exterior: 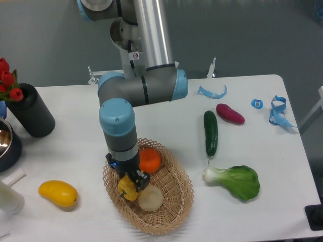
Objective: Pick up the yellow pepper from the basket
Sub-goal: 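Close the gripper fingers around the yellow bell pepper, then lift the gripped yellow pepper up out of the basket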
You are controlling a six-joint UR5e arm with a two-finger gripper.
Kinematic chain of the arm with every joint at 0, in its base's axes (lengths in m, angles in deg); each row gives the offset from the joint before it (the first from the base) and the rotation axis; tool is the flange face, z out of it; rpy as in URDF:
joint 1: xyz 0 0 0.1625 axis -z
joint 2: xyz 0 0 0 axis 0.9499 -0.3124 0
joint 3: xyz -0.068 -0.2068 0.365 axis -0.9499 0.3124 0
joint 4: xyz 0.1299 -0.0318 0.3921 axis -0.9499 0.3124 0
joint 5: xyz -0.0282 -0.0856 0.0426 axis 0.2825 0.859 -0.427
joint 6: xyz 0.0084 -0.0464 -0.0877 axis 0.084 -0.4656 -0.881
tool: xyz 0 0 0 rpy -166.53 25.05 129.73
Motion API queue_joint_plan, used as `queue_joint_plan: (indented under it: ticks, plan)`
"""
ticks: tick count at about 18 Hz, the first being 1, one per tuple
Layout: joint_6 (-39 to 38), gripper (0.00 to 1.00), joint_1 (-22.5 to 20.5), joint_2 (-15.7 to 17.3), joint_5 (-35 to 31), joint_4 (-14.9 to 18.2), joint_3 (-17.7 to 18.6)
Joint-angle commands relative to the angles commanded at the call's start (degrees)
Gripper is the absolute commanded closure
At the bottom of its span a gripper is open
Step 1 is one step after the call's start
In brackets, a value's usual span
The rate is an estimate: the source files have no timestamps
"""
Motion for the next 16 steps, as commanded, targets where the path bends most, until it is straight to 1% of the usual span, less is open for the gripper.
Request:
queue_joint_plan:
  ticks: [2,5,7,9,16]
  plan:
    - [-1.2,0.72,-1.1,2.0,1.4,0.1,-0.6]
    - [-2.5,0.72,-2.5,4.1,2.9,0.1,-1.1]
    - [-4.7,0.72,-3.8,5.8,5.6,0.1,-1.4]
    - [-6.0,0.72,-4.6,6.7,7.0,0.1,-1.6]
    - [-12.5,0.72,-7.5,7.0,11.2,0.1,-6.5]
